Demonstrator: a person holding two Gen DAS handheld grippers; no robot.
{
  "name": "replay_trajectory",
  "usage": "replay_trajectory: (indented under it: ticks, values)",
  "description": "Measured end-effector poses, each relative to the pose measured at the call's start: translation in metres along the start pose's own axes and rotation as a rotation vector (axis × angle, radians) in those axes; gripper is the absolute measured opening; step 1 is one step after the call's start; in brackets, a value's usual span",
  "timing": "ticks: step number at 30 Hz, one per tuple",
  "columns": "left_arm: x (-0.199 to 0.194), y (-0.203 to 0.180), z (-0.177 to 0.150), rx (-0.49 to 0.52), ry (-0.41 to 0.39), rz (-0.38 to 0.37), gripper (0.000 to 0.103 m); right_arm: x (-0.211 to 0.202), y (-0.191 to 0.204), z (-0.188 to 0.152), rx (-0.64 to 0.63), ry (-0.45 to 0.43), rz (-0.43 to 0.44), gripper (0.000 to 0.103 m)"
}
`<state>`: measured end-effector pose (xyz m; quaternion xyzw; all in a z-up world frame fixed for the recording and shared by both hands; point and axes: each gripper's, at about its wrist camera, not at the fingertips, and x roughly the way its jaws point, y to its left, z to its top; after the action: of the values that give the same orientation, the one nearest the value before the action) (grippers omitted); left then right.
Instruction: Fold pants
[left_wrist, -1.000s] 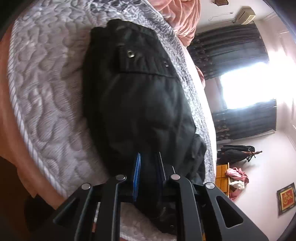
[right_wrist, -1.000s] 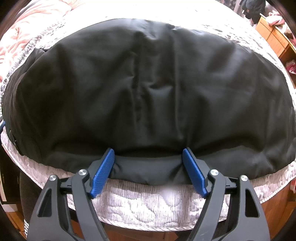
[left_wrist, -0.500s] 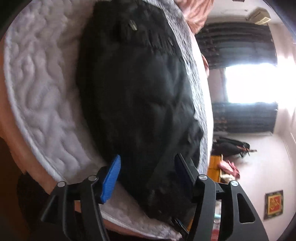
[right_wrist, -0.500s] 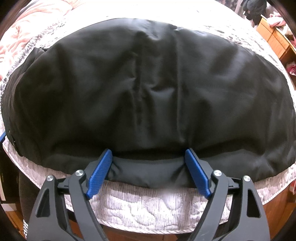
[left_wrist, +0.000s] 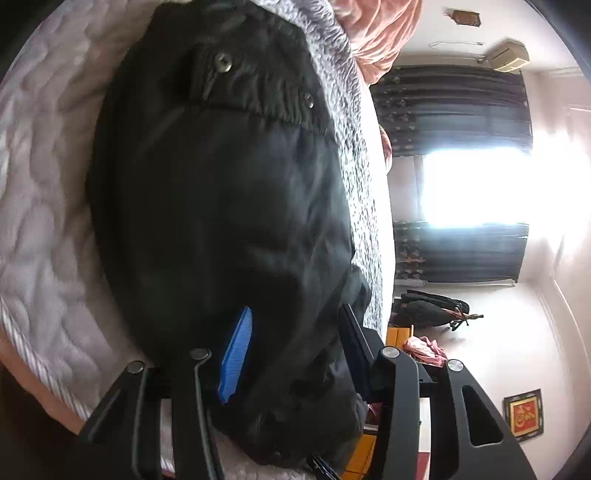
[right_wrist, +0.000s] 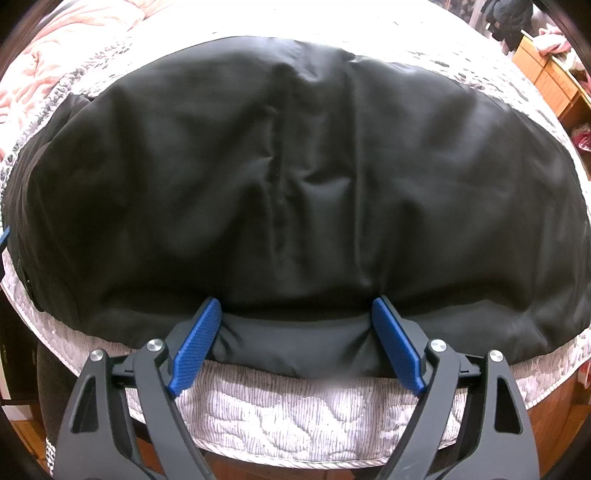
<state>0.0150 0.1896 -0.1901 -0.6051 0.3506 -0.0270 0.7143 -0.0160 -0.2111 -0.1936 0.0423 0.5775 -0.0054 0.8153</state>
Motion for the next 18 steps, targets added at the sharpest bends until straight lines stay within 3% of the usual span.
replay_trajectory:
  ticks: [4, 8, 10, 12, 15, 16, 17, 18]
  values:
    - [0.007, -0.006, 0.003, 0.068, -0.008, 0.063, 0.048, 0.001, 0.000, 0.001, 0.000, 0.001, -0.002, 0.084]
    - [0.019, -0.004, 0.005, 0.112, -0.013, 0.153, 0.027, -0.004, 0.000, 0.005, -0.005, -0.005, 0.001, 0.082]
    - [0.020, -0.001, 0.004, 0.122, -0.014, 0.161, 0.024, -0.016, -0.003, 0.013, 0.000, -0.045, 0.005, 0.066]
    - [0.018, -0.004, 0.002, 0.120, -0.017, 0.163, 0.024, -0.039, -0.002, 0.026, 0.009, -0.121, 0.070, 0.065]
    - [0.013, -0.023, -0.003, 0.209, -0.046, 0.185, 0.027, -0.066, 0.015, 0.054, -0.047, -0.200, 0.181, 0.077]
    - [0.012, -0.034, -0.004, 0.275, -0.070, 0.209, 0.034, -0.071, 0.023, 0.062, -0.080, -0.214, 0.198, 0.079]
    - [0.013, -0.041, -0.004, 0.301, -0.082, 0.220, 0.049, -0.074, 0.035, 0.072, -0.122, -0.228, 0.217, 0.079]
    - [0.014, -0.047, -0.002, 0.325, -0.097, 0.238, 0.054, -0.075, 0.051, 0.085, -0.169, -0.235, 0.241, 0.079]
